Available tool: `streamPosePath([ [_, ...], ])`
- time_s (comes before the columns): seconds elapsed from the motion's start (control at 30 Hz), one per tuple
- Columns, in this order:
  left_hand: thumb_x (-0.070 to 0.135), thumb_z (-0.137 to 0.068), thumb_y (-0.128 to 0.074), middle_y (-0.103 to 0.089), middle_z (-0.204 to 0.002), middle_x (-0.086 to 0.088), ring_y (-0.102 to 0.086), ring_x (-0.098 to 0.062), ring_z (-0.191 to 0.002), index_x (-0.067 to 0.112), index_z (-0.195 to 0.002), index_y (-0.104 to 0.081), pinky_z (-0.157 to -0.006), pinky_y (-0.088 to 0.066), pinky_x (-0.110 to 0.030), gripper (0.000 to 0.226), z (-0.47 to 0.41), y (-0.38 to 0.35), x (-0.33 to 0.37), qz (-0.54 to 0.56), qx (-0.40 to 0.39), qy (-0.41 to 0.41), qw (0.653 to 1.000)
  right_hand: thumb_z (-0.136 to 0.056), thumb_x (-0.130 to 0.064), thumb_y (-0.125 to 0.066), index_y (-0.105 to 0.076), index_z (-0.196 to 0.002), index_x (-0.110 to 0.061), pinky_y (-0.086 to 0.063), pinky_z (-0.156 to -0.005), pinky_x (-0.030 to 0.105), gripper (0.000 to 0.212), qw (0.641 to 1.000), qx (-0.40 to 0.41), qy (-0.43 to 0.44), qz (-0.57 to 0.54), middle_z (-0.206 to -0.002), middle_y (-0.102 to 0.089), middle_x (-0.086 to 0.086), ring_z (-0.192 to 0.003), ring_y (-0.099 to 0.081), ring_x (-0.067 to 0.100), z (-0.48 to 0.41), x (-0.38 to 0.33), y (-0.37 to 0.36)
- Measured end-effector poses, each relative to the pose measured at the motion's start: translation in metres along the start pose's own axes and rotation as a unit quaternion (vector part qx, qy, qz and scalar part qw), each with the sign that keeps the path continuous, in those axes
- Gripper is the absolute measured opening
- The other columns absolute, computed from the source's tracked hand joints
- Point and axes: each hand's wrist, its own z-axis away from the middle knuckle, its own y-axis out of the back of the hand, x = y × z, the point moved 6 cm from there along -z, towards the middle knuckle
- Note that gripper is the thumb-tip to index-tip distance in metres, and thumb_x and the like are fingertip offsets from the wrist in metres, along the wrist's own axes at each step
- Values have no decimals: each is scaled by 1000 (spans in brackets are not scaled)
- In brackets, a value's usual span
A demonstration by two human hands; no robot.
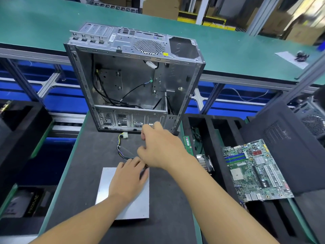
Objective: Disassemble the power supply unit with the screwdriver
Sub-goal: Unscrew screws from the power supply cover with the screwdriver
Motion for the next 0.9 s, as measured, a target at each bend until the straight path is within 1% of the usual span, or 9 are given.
streamPosePath([
  [0.13, 37, -100, -36, -56, -96, 17, -55, -13, -87, 31, -94, -58, -74, -39, -33, 23, -1, -2, -2, 25, -30, -5, 999, -94, -23, -51, -48, -99, -17, -48, -78, 42, 9, 999, 15, -8, -27, -105, -54, 3, -94, -55, 32, 6, 7, -1],
  [0.2, 32, -102, -44, -56, -91, 17, -54, -15, -84, 33, -90, -50, -77, -39, -34, 13, -2, -2, -5, 73, -46, 29, 996, -93, -18, -50, -49, -96, -18, -49, -80, 44, 3, 998, 36, -21, -49, -105, -55, 2, -97, -54, 31, 13, 15, 5],
  [0.27, 29, -101, -49, -56, -85, 16, -49, -17, -78, 35, -86, -45, -77, -39, -35, 17, -1, -1, -9, 118, -45, 70, 990, -94, -19, -50, -49, -93, -21, -48, -79, 42, 3, 993, 76, -40, -76, -104, -55, 0, -97, -53, 28, 22, 27, 16],
  [0.37, 31, -101, -48, -56, -85, 20, -46, -16, -81, 37, -86, -46, -75, -39, -34, 16, 0, -2, -19, 169, -36, 126, 977, -96, -22, -50, -48, -95, -22, -48, -77, 41, 2, 989, 121, -70, -58, -103, -54, -1, -90, -55, 28, 40, 49, 30],
  [0.47, 26, -99, -52, -58, -77, 23, -53, -5, -79, 37, -85, -51, -79, -28, -29, 18, -4, 5, -4, 173, -1, 72, 982, -97, -24, -50, -50, -98, -21, -48, -78, 40, 4, 983, 124, -122, -52, -105, -54, 0, -91, -55, 28, 63, 82, 37],
  [0.53, 24, -99, -56, -57, -69, 21, -54, -3, -73, 35, -85, -55, -77, -29, -31, 18, -11, 7, 19, 196, -7, 35, 980, -96, -25, -51, -50, -97, -21, -49, -81, 42, 5, 978, 123, -158, -61, -106, -54, 0, -95, -54, 28, 79, 104, 40],
  [0.63, 19, -99, -58, -61, -68, 17, -58, -7, -69, 31, -87, -59, -72, -43, -36, 17, -18, -4, 67, 260, -61, 0, 964, -96, -24, -52, -49, -93, -22, -46, -75, 37, 5, 972, 119, -197, -56, -104, -55, 0, -93, -53, 25, 105, 131, 41],
  [0.73, 17, -99, -55, -70, -77, 15, -66, 0, -78, 33, -87, -60, -75, -52, -28, 21, -15, -25, 114, 344, -159, 27, 925, -96, -22, -52, -50, -91, -22, -43, -68, 34, 5, 962, 133, -228, -70, -98, -54, -1, -82, -51, 21, 131, 153, 43],
  [0.9, 7, -97, -53, -72, -70, 7, -68, -4, -63, 24, -90, -67, -69, -55, -25, 23, -8, -66, 180, 381, -282, 46, 879, -96, -23, -51, -51, -92, -22, -49, -77, 38, 4, 942, 149, -290, -78, -100, -55, -1, -88, -55, 24, 175, 185, 44],
])
